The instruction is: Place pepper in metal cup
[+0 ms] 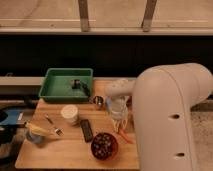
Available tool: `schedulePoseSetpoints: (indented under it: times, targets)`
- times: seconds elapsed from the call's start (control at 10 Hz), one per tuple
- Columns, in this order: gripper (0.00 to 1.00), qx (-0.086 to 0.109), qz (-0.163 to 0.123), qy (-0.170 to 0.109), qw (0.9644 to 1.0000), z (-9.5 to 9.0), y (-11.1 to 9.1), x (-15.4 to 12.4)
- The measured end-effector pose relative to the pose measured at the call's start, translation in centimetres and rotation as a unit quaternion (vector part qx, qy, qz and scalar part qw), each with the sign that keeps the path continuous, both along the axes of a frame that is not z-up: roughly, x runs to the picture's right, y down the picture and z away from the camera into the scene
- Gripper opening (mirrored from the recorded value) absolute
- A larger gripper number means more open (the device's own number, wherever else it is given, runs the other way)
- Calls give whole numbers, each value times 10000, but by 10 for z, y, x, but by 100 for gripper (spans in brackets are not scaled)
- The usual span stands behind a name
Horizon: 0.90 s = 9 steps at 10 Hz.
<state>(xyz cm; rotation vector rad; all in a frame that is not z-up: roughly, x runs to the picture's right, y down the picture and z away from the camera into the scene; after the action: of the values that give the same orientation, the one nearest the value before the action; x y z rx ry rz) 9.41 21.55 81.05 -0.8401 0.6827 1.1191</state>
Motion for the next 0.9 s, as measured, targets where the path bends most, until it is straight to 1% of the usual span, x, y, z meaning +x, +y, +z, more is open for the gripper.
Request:
schedulePoseSetpoints:
  times: [0.2,0.3,0.4,0.5,0.6,0.7,0.9]
  targets:
    - [0,265,96,13,9996,-7,-20,4]
    - [0,509,312,-47,9982,-10,-44,14]
    - [0,608,468,-119,9970,-8,-56,21]
    - [0,683,555,-158,9960,-8,-64,26]
    - [0,817,678,-224,9941,-10,-74,30]
    - [0,1011,876,-316,9905,-13,-91,38]
    - [0,1229,1114,-490,9849,-13,-115,46]
